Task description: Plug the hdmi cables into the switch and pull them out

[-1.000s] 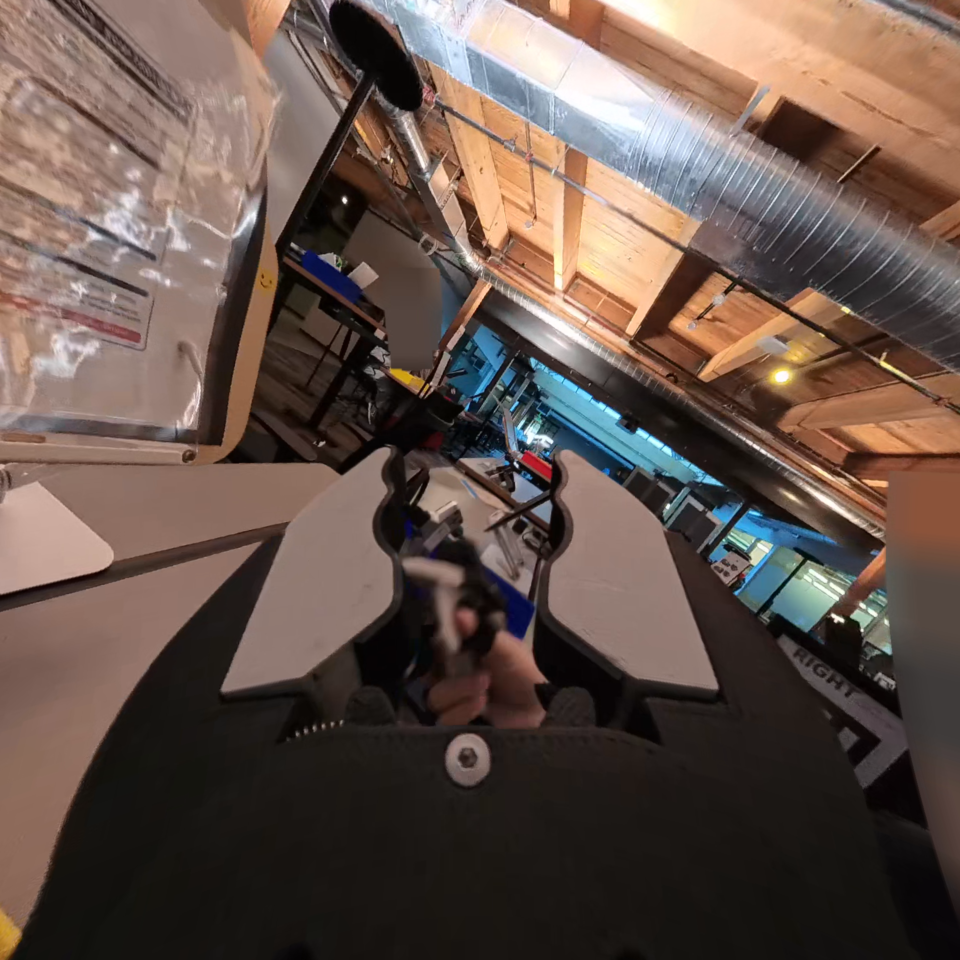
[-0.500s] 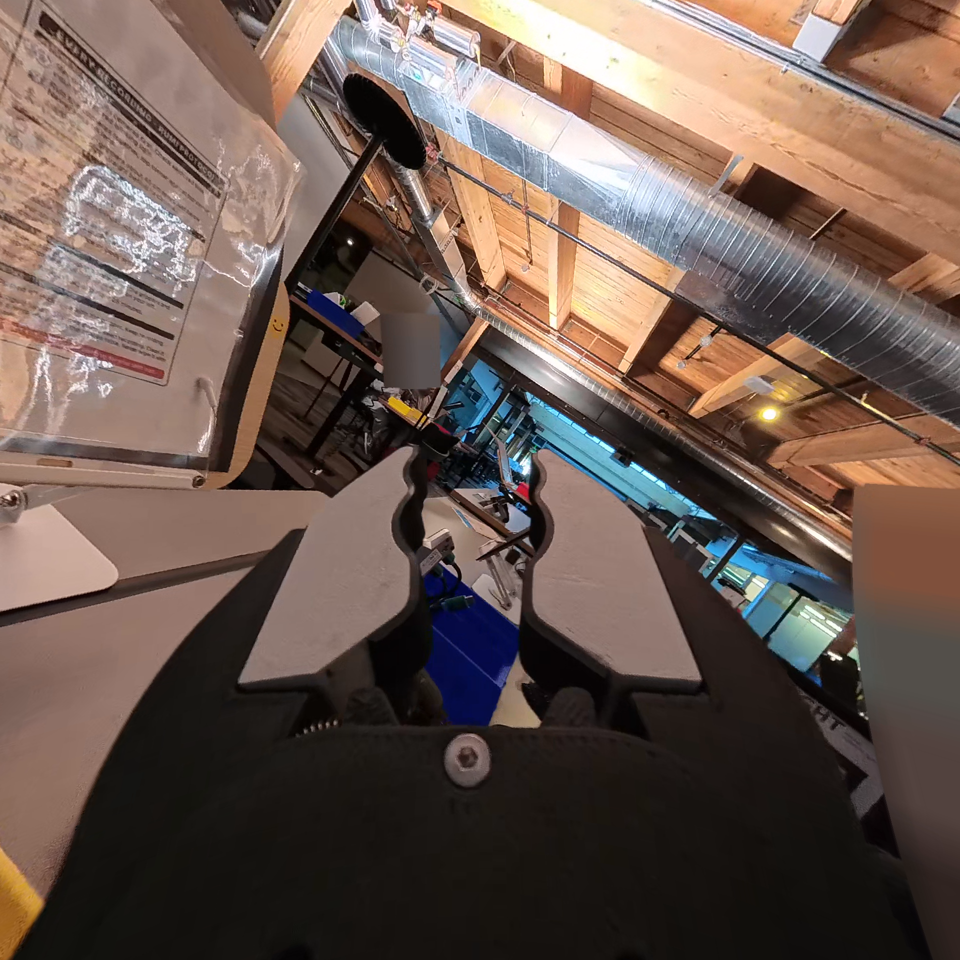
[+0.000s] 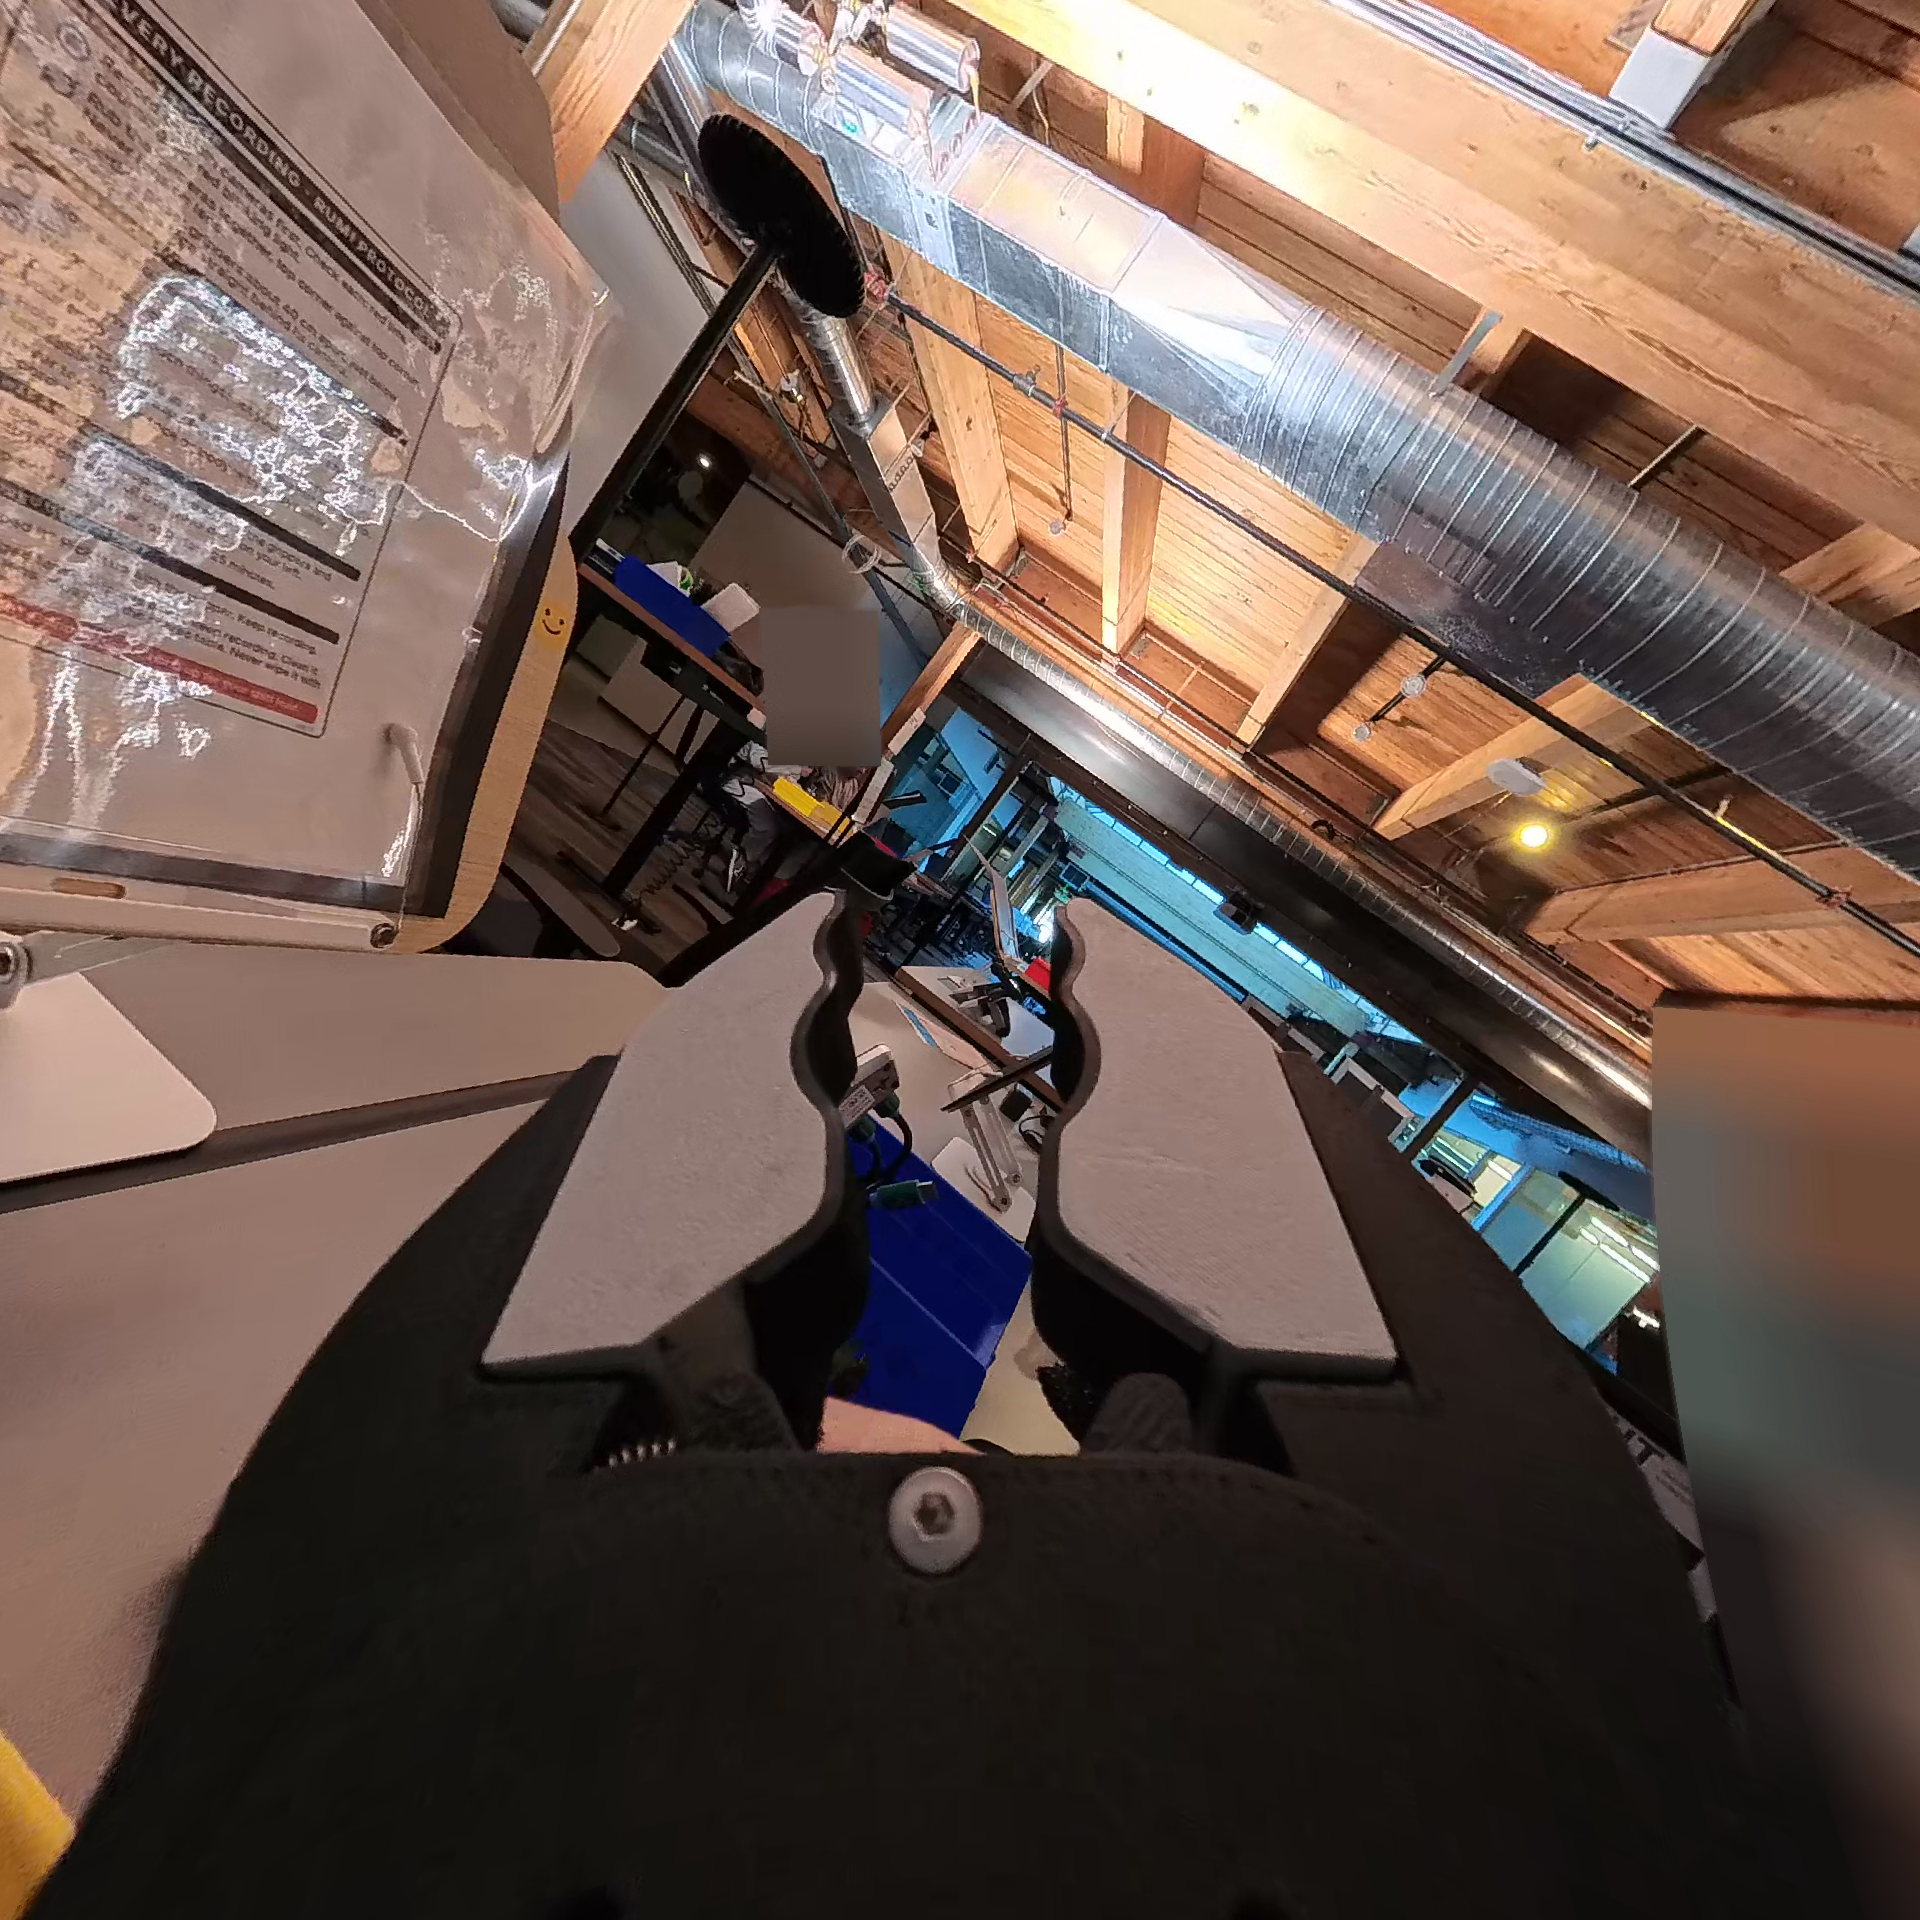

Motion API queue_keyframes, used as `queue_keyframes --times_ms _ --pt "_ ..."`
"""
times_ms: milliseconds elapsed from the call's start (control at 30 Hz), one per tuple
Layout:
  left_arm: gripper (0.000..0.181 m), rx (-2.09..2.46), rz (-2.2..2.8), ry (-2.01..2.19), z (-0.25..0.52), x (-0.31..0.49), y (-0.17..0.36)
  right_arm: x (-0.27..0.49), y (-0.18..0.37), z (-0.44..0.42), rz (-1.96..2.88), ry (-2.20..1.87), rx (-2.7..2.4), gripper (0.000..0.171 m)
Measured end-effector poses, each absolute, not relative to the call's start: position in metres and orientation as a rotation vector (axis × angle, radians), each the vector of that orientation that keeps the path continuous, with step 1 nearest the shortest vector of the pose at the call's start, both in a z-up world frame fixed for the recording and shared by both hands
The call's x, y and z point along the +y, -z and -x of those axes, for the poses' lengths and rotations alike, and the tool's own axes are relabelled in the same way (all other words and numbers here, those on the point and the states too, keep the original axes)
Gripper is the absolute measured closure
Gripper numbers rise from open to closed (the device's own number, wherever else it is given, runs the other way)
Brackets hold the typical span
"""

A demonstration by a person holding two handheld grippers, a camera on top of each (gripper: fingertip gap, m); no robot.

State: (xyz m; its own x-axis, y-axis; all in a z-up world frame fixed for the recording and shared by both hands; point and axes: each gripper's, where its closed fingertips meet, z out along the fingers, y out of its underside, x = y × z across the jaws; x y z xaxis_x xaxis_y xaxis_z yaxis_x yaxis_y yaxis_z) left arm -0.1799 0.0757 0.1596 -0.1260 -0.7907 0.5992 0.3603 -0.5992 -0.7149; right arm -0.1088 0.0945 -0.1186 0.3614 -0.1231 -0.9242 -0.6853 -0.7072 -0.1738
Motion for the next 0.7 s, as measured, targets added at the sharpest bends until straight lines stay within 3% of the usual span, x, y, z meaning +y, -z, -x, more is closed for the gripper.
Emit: queue_keyframes --times_ms 300,500,633,700 --pt "0.147 0.528 1.311 1.836 0.183 0.068 -0.167 0.095 0.100 0.079 2.170 -0.952 0.391 0.080" --pt "0.148 0.534 1.296 1.846 0.184 0.063 -0.171 0.099 0.100 0.043 2.322 -0.070 -0.254 0.078" --pt "0.148 0.537 1.289 1.843 0.188 0.063 -0.173 0.093 0.059 0.052 2.036 0.255 -0.681 0.118" --pt "0.147 0.528 1.280 1.848 0.191 0.063 -0.175 0.070 0.067 0.068 2.138 0.130 -0.807 0.120"
